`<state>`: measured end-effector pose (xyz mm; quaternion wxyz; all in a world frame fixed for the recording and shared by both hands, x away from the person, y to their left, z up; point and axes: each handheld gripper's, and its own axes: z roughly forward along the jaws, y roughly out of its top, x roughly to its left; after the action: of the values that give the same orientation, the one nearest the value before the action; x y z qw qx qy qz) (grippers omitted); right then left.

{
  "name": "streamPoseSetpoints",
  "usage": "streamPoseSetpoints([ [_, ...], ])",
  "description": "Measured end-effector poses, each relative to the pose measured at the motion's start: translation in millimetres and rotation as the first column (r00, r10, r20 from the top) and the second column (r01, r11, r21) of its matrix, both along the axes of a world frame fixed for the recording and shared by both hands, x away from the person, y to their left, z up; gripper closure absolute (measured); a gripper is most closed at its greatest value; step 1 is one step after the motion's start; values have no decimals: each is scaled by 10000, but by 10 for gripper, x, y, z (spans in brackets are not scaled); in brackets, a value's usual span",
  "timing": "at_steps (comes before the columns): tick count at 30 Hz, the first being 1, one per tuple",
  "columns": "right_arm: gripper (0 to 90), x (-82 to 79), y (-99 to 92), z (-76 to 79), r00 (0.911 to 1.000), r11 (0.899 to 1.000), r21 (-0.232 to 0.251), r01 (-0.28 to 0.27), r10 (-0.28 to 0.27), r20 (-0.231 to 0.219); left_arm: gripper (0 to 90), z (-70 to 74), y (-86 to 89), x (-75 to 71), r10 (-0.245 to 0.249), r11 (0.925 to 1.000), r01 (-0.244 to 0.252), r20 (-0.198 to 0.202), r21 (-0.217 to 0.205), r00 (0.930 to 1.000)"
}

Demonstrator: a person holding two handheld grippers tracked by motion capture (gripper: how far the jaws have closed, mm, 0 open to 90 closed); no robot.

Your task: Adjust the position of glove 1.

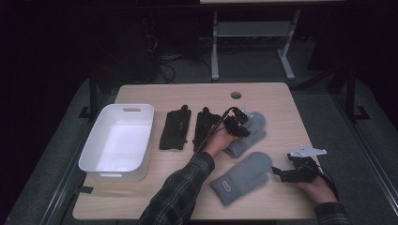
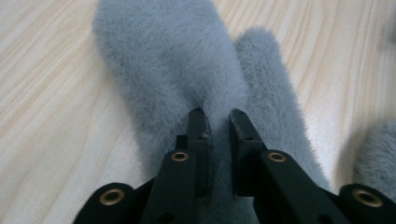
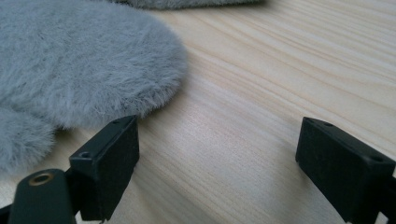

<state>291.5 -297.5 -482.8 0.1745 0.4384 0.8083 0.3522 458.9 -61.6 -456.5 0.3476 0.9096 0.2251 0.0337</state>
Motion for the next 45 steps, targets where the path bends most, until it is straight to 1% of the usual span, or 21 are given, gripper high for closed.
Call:
streamPoseSetpoints([
  [4,134,-1,1,1,10000,10000,7,16,-16,-17,830,61,75,41,-17,9992,1,-391,-407,9992],
  [5,134,-1,0,1,10000,10000,-2,10,-10,-5,830,86,92,41,-75,9989,56,-418,-462,9991],
  [6,134,-2,1,2,10000,10000,7,16,-16,-24,831,111,106,44,-123,9983,100,-395,-580,9991],
  [7,134,-2,1,2,10000,10000,9,18,-18,-22,831,142,121,39,-139,9980,110,-464,-627,9988],
  [8,134,-1,1,1,10000,10000,9,19,-19,-20,831,172,131,26,-111,9973,79,-441,-734,9990],
  [10,134,0,0,1,10000,10000,-4,4,-4,3,831,237,154,10,-241,9966,211,-366,-801,9990],
  [12,134,0,0,1,10000,10000,0,5,-5,-5,832,307,179,-12,-411,9971,387,-357,-648,9985],
  [13,134,0,0,1,10000,10000,-5,-3,3,1,832,335,181,-37,-373,9964,341,-401,-782,9985],
  [14,134,0,0,0,10000,10000,-4,-4,4,7,832,374,193,-52,-515,9961,490,-323,-728,9982],
  [15,134,0,1,0,10000,10000,7,4,-4,-1,833,414,202,-76,-533,9957,504,-357,-776,9979],
  [17,134,1,1,-1,10000,10000,31,-7,7,28,833,501,219,-136,-521,9936,483,-348,-1020,9980],
  [20,134,-1,1,1,10000,10000,28,5,-5,-16,834,636,254,-220,-687,9928,659,-241,-999,9973],
  [22,134,-1,1,1,10000,10000,22,8,-8,-9,836,723,291,-282,-776,9918,736,-346,-1048,9964],
  [25,134,-2,1,1,10000,10000,8,7,-7,-8,836,814,345,-356,-925,9906,876,-428,-1049,9948],
  [26,134,-1,1,1,10000,10000,8,9,-9,-4,836,847,370,-388,-1002,9897,965,-307,-1061,9945],
  [27,134,-1,1,0,10000,10000,4,5,-5,0,835,871,393,-415,-1017,9891,979,-298,-1096,9944],
  [29,134,-1,1,0,10000,10000,6,7,-7,-4,835,905,434,-455,-1042,9879,989,-389,-1194,9938],
  [31,134,-1,1,1,10000,10000,7,9,-9,-5,836,943,485,-506,-1075,9867,1019,-383,-1270,9935],
  [37,134,-1,0,0,10000,10000,4,2,-2,6,836,1049,605,-707,-980,9864,899,-536,-1374,9937],
  [42,134,0,2,0,10000,10000,5,21,-21,7,836,1085,622,-904,-1049,9886,977,-582,-1143,9928],
  [45,134,0,1,0,10000,10000,1,5,-5,15,836,1059,588,-1034,-1275,9882,1211,-650,-943,9897],
])
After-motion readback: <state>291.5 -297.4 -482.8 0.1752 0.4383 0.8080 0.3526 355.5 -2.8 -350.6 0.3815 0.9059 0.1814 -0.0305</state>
